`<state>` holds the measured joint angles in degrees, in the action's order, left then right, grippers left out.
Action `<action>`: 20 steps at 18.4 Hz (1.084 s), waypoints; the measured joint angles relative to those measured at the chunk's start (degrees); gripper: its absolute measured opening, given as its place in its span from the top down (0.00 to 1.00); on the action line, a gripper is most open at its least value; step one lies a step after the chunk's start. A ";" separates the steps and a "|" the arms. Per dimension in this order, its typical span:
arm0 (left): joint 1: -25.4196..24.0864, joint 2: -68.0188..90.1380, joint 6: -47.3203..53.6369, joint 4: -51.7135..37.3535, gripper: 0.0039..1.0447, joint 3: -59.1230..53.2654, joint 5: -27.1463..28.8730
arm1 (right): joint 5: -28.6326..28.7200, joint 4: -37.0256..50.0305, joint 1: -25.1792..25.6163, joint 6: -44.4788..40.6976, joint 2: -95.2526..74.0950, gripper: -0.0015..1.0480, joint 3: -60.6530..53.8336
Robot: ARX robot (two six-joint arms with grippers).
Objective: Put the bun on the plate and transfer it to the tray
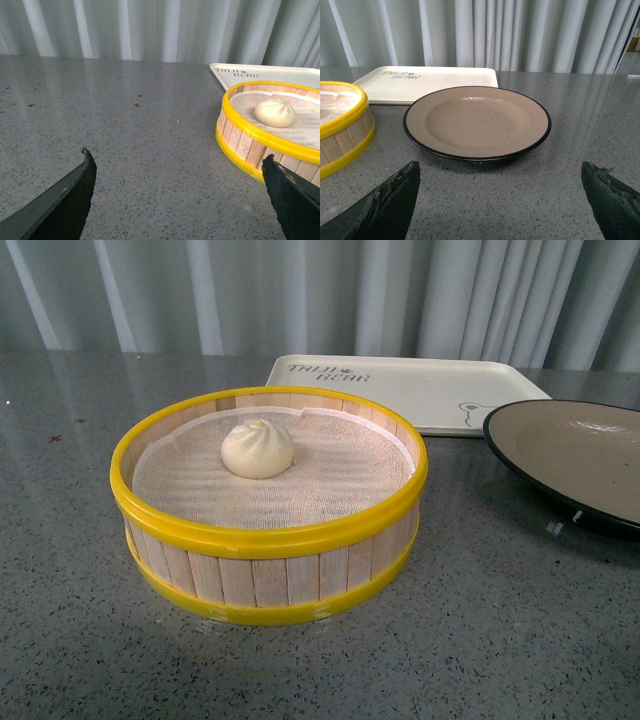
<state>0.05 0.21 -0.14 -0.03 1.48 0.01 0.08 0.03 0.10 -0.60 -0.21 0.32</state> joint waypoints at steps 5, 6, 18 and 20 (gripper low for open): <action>0.00 0.00 0.00 0.00 0.06 0.00 0.00 | 0.00 0.00 0.00 0.00 0.00 0.08 0.00; 0.00 0.00 0.00 0.00 0.06 0.00 0.02 | 0.00 0.00 0.00 0.00 0.00 0.08 0.00; 1.40 3.67 -4.70 1.86 0.06 0.96 4.31 | 0.00 0.00 0.00 0.00 0.00 0.08 0.00; -0.20 19.52 -11.93 -11.02 0.06 3.80 -1.11 | 0.04 0.00 0.00 0.00 0.00 0.08 0.00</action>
<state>-0.14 19.73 -12.08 -11.05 5.28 -1.10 0.12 0.03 0.10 -0.60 -0.21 0.32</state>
